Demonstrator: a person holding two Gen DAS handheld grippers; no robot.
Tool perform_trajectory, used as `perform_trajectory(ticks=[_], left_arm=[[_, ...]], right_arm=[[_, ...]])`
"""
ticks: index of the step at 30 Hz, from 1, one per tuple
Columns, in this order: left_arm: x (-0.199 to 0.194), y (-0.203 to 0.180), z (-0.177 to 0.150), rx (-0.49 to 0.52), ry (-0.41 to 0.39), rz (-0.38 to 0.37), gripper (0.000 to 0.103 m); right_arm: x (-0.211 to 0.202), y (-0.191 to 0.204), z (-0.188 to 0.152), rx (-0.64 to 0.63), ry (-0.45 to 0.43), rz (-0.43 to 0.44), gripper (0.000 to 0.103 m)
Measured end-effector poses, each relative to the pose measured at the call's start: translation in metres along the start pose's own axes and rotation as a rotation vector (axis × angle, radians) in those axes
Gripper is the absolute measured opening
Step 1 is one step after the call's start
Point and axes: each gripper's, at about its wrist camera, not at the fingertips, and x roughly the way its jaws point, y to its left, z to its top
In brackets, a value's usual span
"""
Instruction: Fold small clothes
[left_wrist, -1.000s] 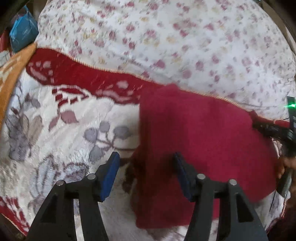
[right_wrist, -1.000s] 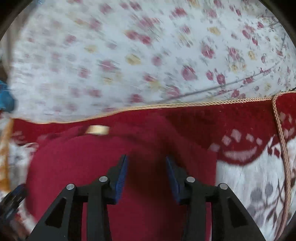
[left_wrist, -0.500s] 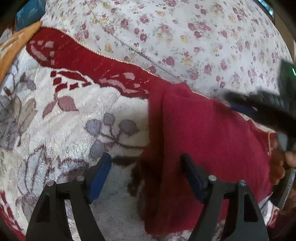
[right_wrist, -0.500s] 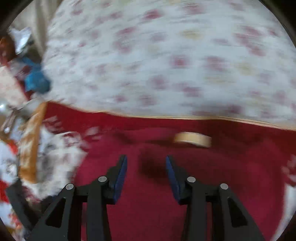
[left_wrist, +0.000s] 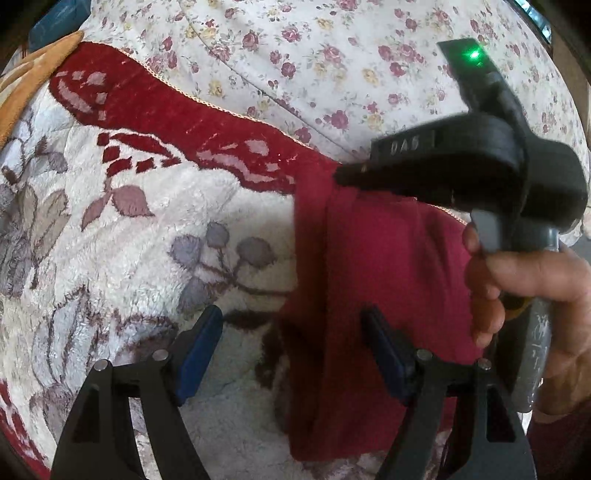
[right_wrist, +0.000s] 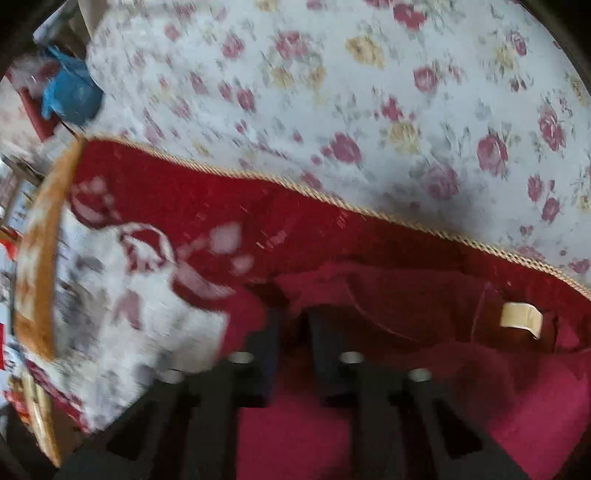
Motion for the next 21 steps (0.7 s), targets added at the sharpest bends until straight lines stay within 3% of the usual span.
perform_trajectory(ticks=[5, 8, 10, 11, 13, 16, 19, 21], left_arm=[[0.001, 0.000, -0.001, 0.006, -0.005, 0.014, 0.077], [0.001, 0.002, -0.001, 0.001, -0.001, 0.012, 0.077], [0.002, 0.002, 0.000, 0.000, -0.001, 0.013, 0.077], [0.002, 0.002, 0.000, 0.000, -0.002, 0.014, 0.077], [0.001, 0.003, 0.000, 0.000, -0.002, 0.014, 0.077], [0.001, 0.004, -0.001, -0.008, 0.000, 0.012, 0.077], [0.001, 0.005, -0.002, -0.008, -0.003, 0.016, 0.078], [0.001, 0.005, -0.003, -0.008, -0.003, 0.016, 0.078]], right_arm=[[0.021, 0.007, 0.003, -0.006, 0.015, 0.018, 0.009], [0.021, 0.007, 0.000, -0.011, 0.006, 0.041, 0.016], [0.003, 0.000, -0.005, 0.005, -0.017, 0.103, 0.038], [-0.007, -0.003, -0.008, 0.008, -0.037, 0.114, 0.044], [-0.032, -0.014, -0.018, -0.007, -0.099, 0.057, 0.053], [-0.051, -0.029, -0.034, -0.017, -0.144, -0.039, 0.053], [-0.043, -0.057, -0.042, 0.024, -0.116, -0.170, 0.052], [-0.027, -0.068, -0.044, 0.060, -0.089, -0.159, 0.050]])
